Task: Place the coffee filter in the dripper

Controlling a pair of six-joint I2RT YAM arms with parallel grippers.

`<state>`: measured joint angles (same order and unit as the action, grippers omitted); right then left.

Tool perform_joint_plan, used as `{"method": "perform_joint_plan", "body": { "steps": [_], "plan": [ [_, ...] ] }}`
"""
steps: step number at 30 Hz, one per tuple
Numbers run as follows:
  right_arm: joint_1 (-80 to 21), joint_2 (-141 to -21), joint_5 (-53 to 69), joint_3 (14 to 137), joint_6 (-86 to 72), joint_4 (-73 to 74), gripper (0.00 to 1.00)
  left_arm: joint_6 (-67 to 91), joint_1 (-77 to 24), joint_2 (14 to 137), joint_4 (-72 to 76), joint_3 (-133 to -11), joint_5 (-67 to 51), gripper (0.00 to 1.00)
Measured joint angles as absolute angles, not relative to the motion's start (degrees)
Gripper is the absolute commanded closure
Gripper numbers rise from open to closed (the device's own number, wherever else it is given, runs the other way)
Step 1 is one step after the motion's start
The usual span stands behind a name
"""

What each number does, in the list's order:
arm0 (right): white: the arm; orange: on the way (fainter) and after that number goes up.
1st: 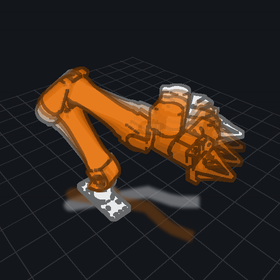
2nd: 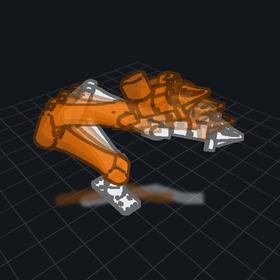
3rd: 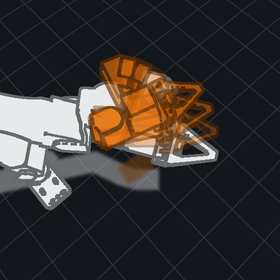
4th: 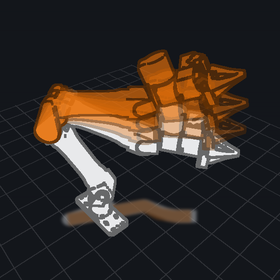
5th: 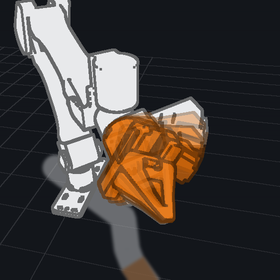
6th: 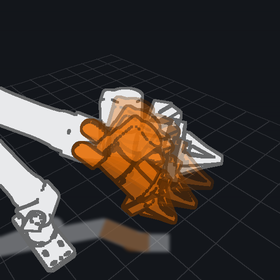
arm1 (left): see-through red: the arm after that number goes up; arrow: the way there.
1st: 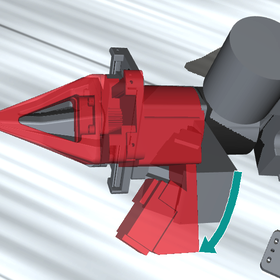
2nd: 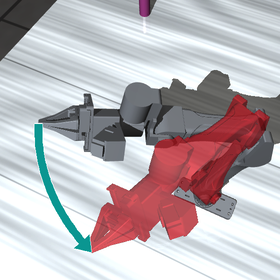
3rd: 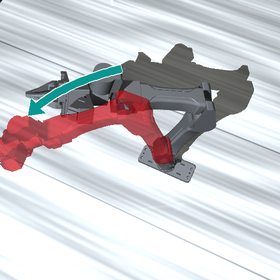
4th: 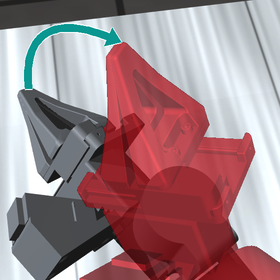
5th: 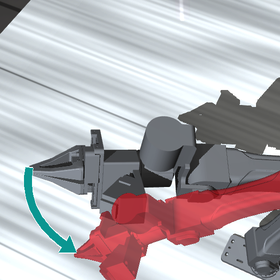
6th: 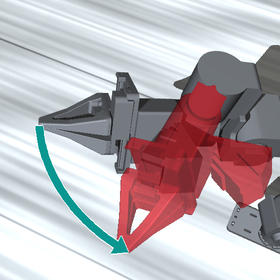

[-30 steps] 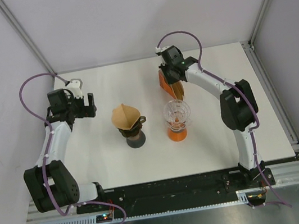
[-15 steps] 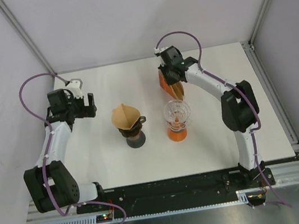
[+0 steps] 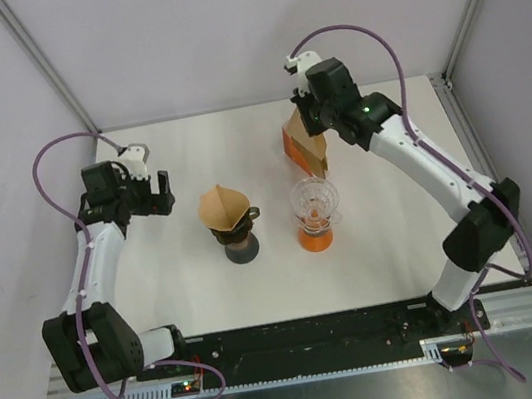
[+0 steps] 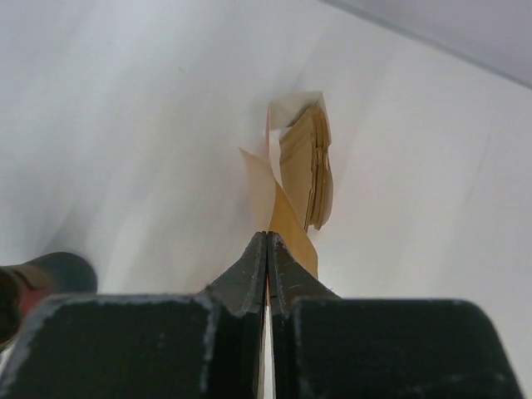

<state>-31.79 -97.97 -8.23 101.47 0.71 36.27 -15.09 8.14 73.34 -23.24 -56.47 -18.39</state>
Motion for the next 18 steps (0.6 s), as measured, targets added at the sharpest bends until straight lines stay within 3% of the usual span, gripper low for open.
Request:
{"method": "perform_joint_plan", "body": {
  "steps": [6,18],
  "plan": [
    [-32.42,-89.62,-7.94,100.33,0.58,36.4,1.0,-16.47,4.78,70.54,-28.01,-58.57,-17.17,0.0],
    [-32.4,-68.51,-5.96,84.05,-11.84,22.76,1.0,-19.35,-17.61,64.69,-35.31,-74.87,-9.41,0.0]
  ]
}}
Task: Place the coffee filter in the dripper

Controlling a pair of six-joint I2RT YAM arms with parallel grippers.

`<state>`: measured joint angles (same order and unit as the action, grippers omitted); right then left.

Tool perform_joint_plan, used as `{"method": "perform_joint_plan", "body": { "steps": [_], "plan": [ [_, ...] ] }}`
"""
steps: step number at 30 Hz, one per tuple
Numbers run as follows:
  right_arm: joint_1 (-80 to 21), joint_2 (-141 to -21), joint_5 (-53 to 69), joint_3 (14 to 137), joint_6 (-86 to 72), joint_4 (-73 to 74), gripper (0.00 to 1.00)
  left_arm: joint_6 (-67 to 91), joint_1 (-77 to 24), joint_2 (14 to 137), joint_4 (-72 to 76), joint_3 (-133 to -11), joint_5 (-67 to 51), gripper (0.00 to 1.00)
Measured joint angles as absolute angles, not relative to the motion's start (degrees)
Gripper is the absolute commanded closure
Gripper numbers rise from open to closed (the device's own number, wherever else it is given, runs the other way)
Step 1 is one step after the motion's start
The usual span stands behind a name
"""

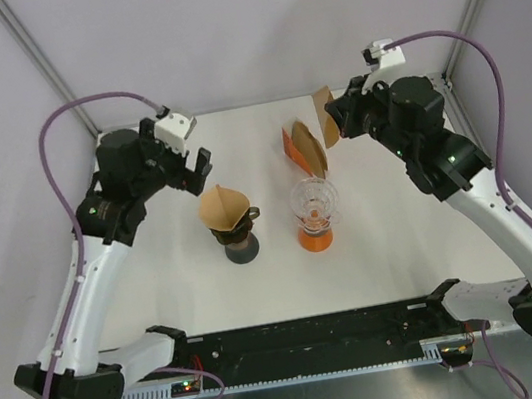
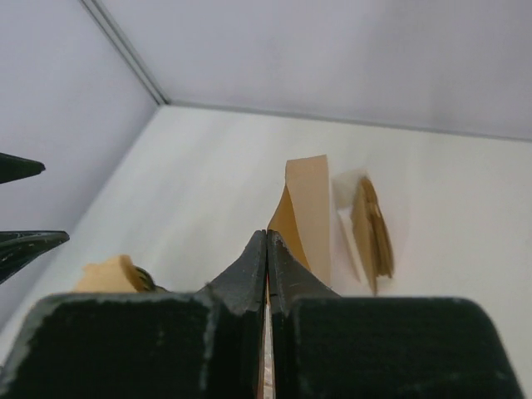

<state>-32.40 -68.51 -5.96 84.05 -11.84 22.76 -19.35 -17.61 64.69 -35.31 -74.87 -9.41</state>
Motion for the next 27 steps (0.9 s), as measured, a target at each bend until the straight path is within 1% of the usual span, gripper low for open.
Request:
{"method": "perform_joint_plan", "body": {
  "steps": [5,8,12,15,18,20,22,25,27],
  "plan": [
    [-32.91,-65.67,-4.8,80.47,-19.25,15.42,1.0,-16.32,-21.76,65.21,-36.23,-86.91,-14.83,0.02],
    [-34.46,-65.67,-4.73,79.48,-23.2,12.05,1.0,-14.9,-28.16,67.48,-35.66,-94.0,-14.63,0.02],
    [-37.26,-65.67,-5.52,78.85,-26.24,9.5,1.0,-15.51,-40.45,72.6,-34.85,-99.53,-7.55,0.02],
    [-39.51,-65.67,-6.92,78.7,-27.44,8.12,1.0,-17.32,-48.01,76.53,-34.92,-99.94,-0.51,0.02],
    [-41.32,-65.67,-8.47,78.52,-28.08,7.49,1.0,-19.75,-53.36,79.94,-34.74,-99.53,5.65,0.03],
    [-42.15,-65.67,-9.19,78.39,-28.36,7.25,1.0,-21.12,-55.46,80.82,-34.09,-98.61,8.43,0.06],
    [-42.85,-65.67,-9.98,78.24,-28.62,6.92,1.0,-22.33,-56.86,80.97,-32.82,-97.56,11.03,0.11],
    [-43.64,-65.67,-10.72,78.04,-28.86,6.76,1.0,-23.9,-57.6,80.97,-30.37,-97.23,14.31,0.21],
    [-43.97,-65.67,-11.22,77.97,-28.91,6.72,1.0,-24.88,-57.67,80.97,-28.34,-97.19,16.23,0.25]
  ]
}}
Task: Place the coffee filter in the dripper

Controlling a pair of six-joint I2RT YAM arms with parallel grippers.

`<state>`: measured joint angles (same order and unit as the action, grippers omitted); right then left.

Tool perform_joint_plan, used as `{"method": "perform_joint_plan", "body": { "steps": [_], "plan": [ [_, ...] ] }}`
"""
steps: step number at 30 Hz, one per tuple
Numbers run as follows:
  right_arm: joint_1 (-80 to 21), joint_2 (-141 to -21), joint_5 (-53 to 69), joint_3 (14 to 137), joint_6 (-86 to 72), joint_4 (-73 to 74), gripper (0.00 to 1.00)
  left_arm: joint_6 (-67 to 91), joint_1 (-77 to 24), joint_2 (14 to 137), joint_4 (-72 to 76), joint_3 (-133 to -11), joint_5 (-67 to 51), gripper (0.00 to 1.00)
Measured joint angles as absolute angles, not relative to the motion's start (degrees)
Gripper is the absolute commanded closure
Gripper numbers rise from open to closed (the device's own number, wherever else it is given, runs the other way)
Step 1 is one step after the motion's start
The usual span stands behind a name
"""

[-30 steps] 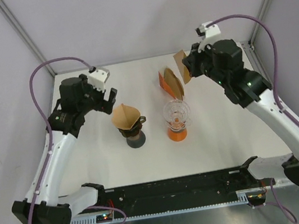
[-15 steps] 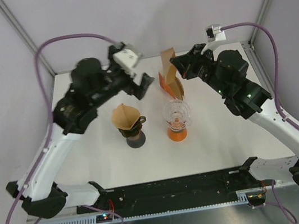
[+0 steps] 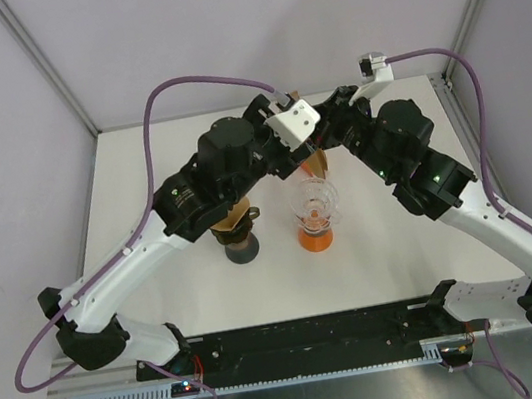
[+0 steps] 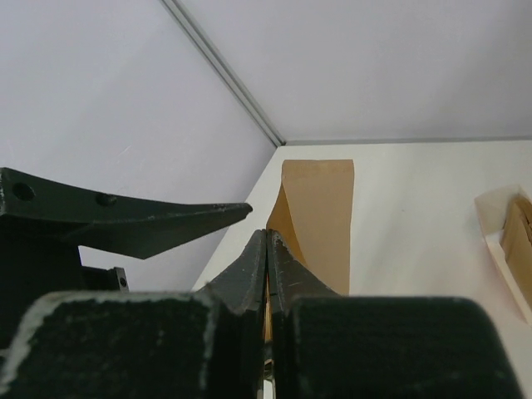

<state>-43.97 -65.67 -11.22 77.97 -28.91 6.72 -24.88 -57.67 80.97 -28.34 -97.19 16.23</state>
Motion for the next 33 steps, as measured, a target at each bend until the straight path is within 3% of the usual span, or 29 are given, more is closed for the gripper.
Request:
{"method": "perform_joint_plan", "body": {
  "steps": [7,12,17,24,28,30,31,32,33],
  "plan": [
    [-44.45,-65.67,-12.08,77.97,-28.84,6.52,1.0,-27.0,-57.74,80.58,-25.12,-94.21,18.09,0.26],
    [-44.47,-65.67,-12.45,77.97,-28.88,6.5,1.0,-27.55,-57.76,80.36,-24.91,-93.51,18.48,0.34],
    [-44.75,-65.67,-12.4,77.73,-28.93,6.07,1.0,-28.12,-57.76,80.14,-24.18,-93.51,19.92,0.52],
    [-44.93,-65.67,-12.34,77.58,-28.93,5.85,1.0,-28.62,-57.76,80.16,-22.15,-93.45,20.8,0.59],
    [-44.93,-65.65,-12.01,77.36,-28.93,5.63,1.0,-28.49,-57.74,80.16,-21.37,-92.77,20.75,0.76],
    [-44.93,-65.65,-11.94,77.21,-28.93,5.65,1.0,-28.4,-57.71,80.2,-21.28,-92.33,20.58,0.92],
    [-44.93,-65.6,-11.77,77.06,-28.91,5.65,0.98,-28.18,-57.65,80.25,-21.28,-92.18,20.45,0.96],
    [-44.88,-65.56,-11.55,76.9,-28.88,5.65,0.93,-27.94,-57.56,80.25,-21.26,-91.98,20.34,0.98],
    [-44.73,-65.54,-11.25,76.77,-28.86,5.67,0.81,-27.49,-57.45,80.25,-21.3,-91.88,20.25,0.99]
  ]
}}
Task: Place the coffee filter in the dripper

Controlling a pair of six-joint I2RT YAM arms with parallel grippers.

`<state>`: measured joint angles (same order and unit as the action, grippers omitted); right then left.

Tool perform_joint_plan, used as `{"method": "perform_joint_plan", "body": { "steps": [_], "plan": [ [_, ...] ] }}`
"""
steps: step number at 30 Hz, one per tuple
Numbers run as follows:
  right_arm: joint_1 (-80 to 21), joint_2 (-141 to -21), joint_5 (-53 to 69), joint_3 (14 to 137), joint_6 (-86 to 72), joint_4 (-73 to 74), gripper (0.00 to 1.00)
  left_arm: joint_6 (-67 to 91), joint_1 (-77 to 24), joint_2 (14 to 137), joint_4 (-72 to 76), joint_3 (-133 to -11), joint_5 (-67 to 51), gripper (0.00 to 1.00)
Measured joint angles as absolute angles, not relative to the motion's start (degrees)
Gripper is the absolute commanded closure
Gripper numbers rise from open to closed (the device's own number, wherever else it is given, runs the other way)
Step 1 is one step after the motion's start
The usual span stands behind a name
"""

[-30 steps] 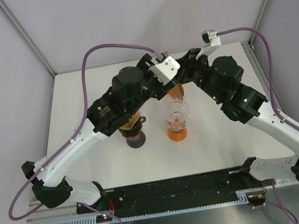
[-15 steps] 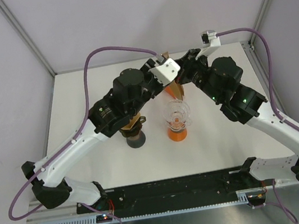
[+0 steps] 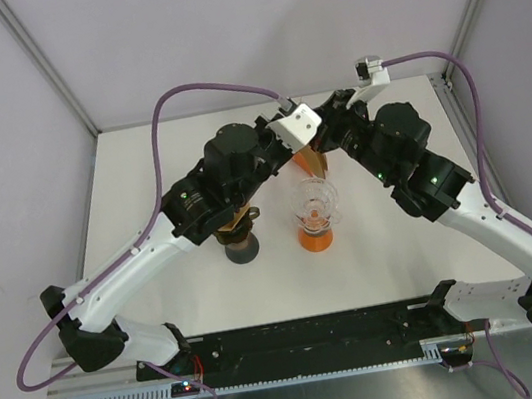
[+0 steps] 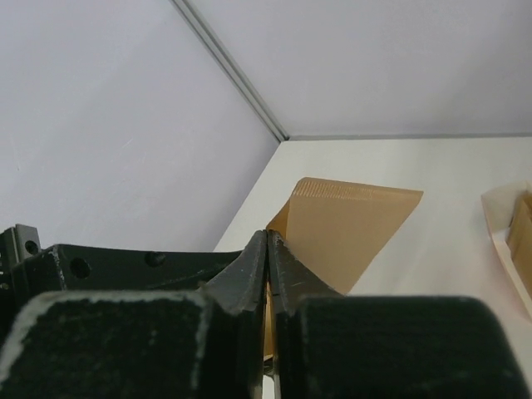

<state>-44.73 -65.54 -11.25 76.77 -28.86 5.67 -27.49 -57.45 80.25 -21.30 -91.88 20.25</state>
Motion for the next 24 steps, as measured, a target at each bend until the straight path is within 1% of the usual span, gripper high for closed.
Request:
{"method": "perform_joint_plan", "body": {
  "steps": [2,3,4,8,11,17,21,24],
  "plan": [
    [-44.14,-65.54,-10.17,76.71,-28.64,5.69,0.65,-26.44,-57.12,80.25,-21.28,-91.81,20.14,0.99],
    [-43.75,-65.54,-9.74,76.71,-28.38,5.8,0.6,-25.63,-56.88,80.25,-21.23,-91.83,20.14,1.0],
    [-43.31,-65.49,-9.5,76.71,-28.1,6.04,0.57,-24.93,-56.58,80.25,-21.21,-91.83,20.16,1.0],
    [-42.78,-64.86,-11.27,76.71,-26.04,9.41,0.48,-20.82,-54.78,80.23,-21.12,-91.83,20.8,1.0],
    [-44.73,-64.47,-14.22,76.69,-23.81,12.25,0.44,-18.04,-53.89,80.18,-21.1,-91.83,21.32,1.0],
    [-48.75,-66.32,-19.14,76.69,-20.95,14.81,0.4,-14.98,-53.65,80.14,-21.08,-91.81,22.48,1.0],
    [-50.11,-68.38,-21.54,76.49,-19.53,15.27,0.38,-14.37,-53.65,80.14,-21.08,-91.83,22.98,1.0],
    [-50.41,-70.06,-21.87,76.47,-19.03,14.92,0.4,-13.96,-53.65,80.14,-21.1,-91.83,23.16,1.0]
  ]
}}
